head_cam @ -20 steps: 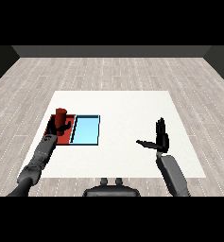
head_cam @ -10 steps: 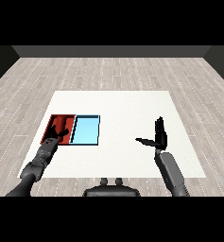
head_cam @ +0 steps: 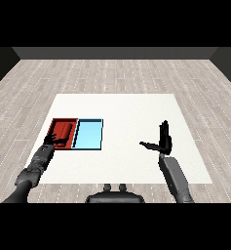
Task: Pick the red can and put it in the red box
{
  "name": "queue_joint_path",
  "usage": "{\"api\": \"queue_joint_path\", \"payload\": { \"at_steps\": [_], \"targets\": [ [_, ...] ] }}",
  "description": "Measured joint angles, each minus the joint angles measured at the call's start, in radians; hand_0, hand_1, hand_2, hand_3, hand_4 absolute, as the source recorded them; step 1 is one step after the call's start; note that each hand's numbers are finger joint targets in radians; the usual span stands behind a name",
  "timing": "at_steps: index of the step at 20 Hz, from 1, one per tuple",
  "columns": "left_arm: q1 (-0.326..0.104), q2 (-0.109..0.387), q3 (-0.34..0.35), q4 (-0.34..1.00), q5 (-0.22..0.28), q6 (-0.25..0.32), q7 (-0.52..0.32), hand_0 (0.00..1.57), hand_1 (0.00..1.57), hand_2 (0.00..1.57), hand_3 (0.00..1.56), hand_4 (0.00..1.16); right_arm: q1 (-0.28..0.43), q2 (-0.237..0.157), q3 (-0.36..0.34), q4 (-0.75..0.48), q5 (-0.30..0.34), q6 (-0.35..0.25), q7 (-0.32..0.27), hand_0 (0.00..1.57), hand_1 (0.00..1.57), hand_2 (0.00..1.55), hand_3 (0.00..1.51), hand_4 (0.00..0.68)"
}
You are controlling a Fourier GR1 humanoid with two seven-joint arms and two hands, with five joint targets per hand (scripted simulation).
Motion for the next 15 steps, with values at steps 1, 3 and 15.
{"api": "queue_joint_path", "payload": {
  "at_steps": [1,3,15],
  "targets": [
    [0.004,-0.006,-0.002,0.000,-0.003,0.003,-0.004,0.00,0.00,0.00,0.00,0.00,0.009,-0.002,-0.004,-0.011,-0.003,0.003,-0.002,0.00,0.00,0.00,0.00,0.000],
    [0.006,-0.006,-0.003,-0.005,-0.006,0.012,-0.013,0.00,0.00,0.00,0.00,0.00,-0.005,0.001,-0.011,-0.001,-0.006,0.008,0.000,0.00,0.00,0.00,0.00,0.000],
    [0.020,-0.021,0.133,-0.262,0.137,-0.127,-0.372,0.00,0.00,0.00,0.00,0.00,0.050,-0.009,-0.008,-0.062,-0.024,0.096,-0.044,0.00,0.00,0.00,0.00,0.000]
  ]
}}
